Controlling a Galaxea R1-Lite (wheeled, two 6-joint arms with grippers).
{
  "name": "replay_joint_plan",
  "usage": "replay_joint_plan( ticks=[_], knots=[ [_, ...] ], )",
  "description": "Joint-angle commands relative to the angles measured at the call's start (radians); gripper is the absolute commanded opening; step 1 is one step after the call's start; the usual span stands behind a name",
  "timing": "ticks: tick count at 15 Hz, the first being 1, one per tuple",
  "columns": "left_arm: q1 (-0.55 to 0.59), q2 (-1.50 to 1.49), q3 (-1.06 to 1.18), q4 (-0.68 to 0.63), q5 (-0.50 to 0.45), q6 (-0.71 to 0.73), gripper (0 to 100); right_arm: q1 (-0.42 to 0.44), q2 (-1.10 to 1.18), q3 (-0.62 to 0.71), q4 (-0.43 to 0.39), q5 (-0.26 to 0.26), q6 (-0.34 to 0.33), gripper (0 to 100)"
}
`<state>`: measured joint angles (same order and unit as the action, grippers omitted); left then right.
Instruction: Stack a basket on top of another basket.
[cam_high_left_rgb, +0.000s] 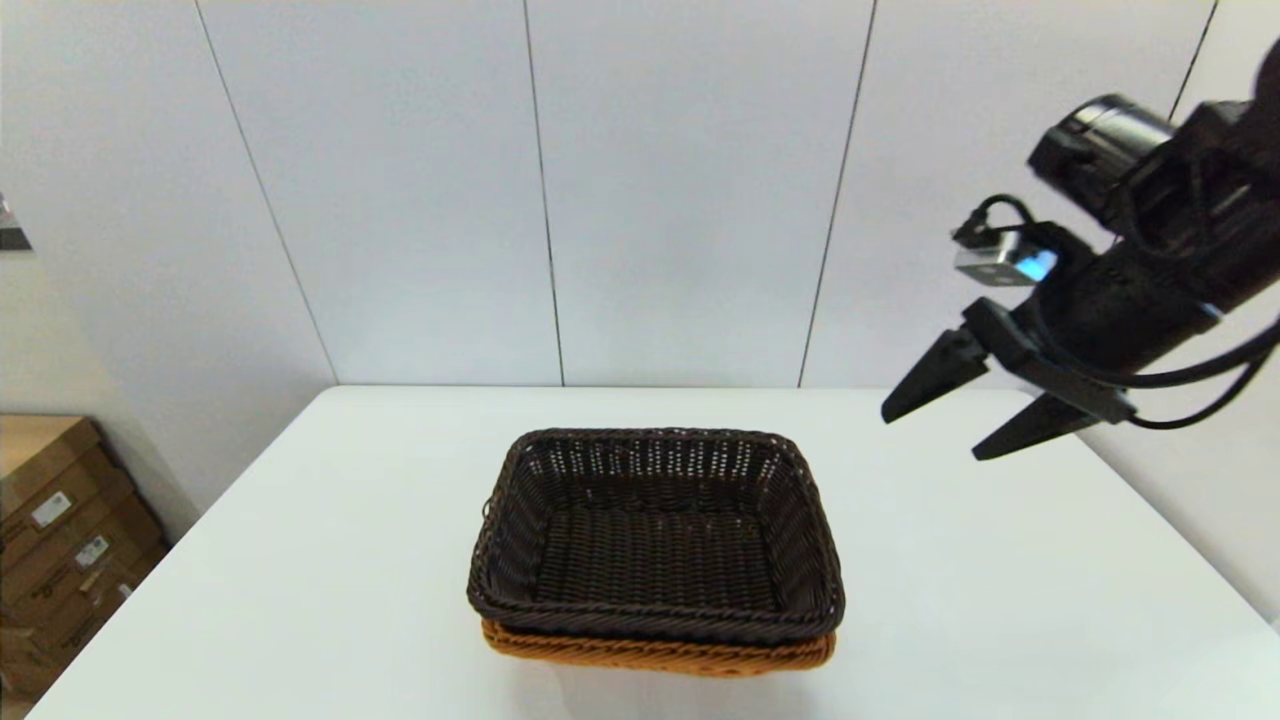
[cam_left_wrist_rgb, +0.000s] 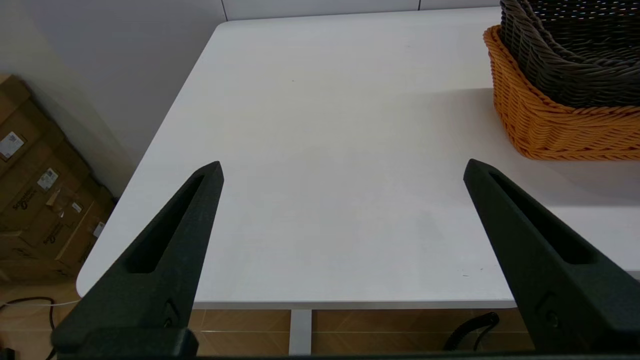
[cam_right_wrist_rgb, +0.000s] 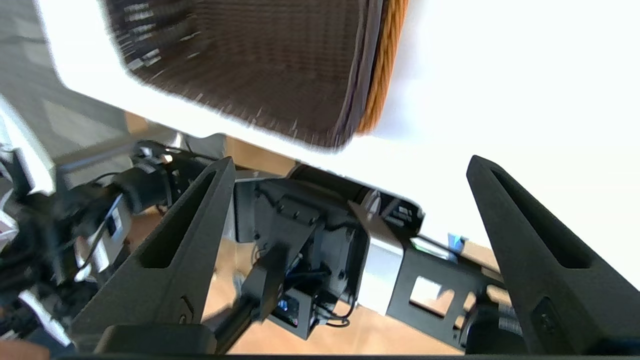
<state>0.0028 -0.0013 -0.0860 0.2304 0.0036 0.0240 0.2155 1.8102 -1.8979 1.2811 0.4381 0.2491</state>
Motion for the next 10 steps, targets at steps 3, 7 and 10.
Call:
replay_joint_plan(
  ticks=[3,7,10],
  knots=[
    [0.000,0.001,0.000,0.001,0.001,-0.001,100,-0.074,-0.654,0.339,0.024,-0.055,0.053,100],
    [0.000,0.001,0.000,0.001,0.001,-0.001,100,-0.088,-1.075,0.623,0.023,-0.147,0.102,100],
    [0.000,0.001,0.000,0.001,0.001,-0.001,100,-0.228,-1.335,0.800,0.021,-0.159,0.068,100]
  ],
)
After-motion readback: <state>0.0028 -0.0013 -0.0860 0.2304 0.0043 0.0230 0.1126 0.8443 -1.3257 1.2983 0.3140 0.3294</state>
